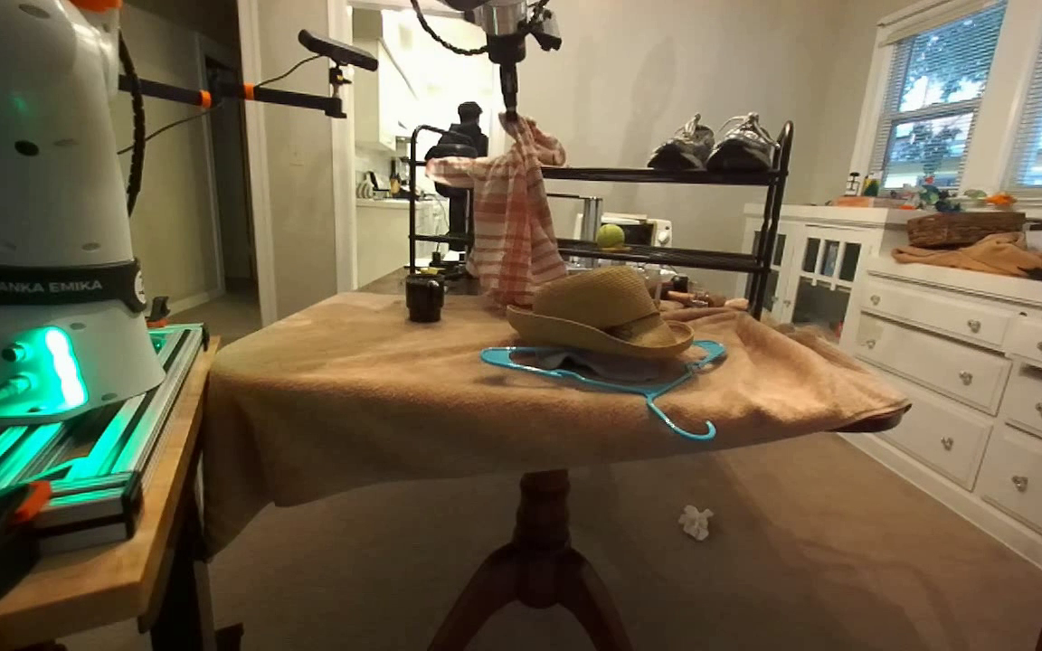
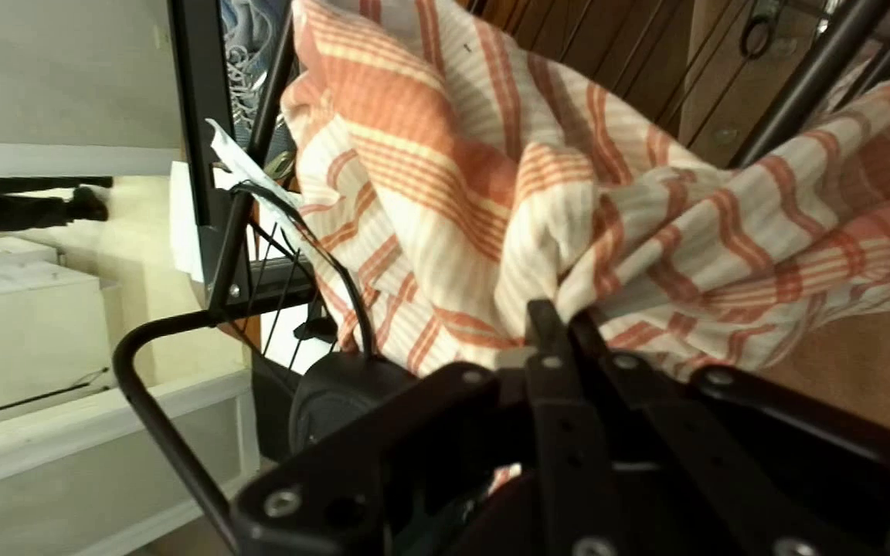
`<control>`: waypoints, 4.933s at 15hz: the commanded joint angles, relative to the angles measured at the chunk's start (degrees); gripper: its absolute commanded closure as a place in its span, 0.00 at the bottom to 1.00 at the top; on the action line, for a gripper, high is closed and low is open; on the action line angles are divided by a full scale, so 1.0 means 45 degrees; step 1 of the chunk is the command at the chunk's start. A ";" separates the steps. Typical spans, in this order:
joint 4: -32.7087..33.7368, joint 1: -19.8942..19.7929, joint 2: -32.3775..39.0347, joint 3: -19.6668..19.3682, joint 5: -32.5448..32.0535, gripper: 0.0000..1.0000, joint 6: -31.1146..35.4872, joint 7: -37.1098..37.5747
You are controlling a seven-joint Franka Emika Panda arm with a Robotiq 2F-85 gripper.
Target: Remove the hat, brown mug and tea towel from the shoe rack and put them on the table
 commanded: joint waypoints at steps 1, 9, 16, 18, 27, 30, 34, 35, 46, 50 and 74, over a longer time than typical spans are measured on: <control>-0.1138 -0.0152 -0.1516 -0.0405 0.1804 0.99 -0.0841 -0.0588; -0.2817 0.0115 -0.3094 -0.1846 0.1903 0.99 -0.0455 0.0686; -0.4220 0.0173 -0.4087 -0.2827 0.2348 0.99 0.1227 0.2141; -0.4667 0.0240 -0.4369 -0.3022 0.2468 0.99 0.1946 0.2580; -0.6945 -0.0333 -0.5502 -0.2637 0.2322 0.99 0.6184 0.5128; -0.7902 -0.0885 -0.5960 -0.2344 0.1834 0.99 0.6268 0.5917; -0.9097 -0.1862 -0.6668 -0.1820 0.1109 0.99 0.6081 0.7068; -0.9356 -0.2182 -0.6825 -0.1626 0.0823 0.99 0.5998 0.7389; -0.9308 -0.1442 -0.6602 -0.2496 -0.0390 0.96 0.5990 0.8297; -0.9120 -0.1475 -0.6333 -0.3286 -0.2467 0.99 0.5660 1.0583; -0.8446 -0.2695 -0.5508 -0.4861 -0.8230 0.99 0.3928 1.9124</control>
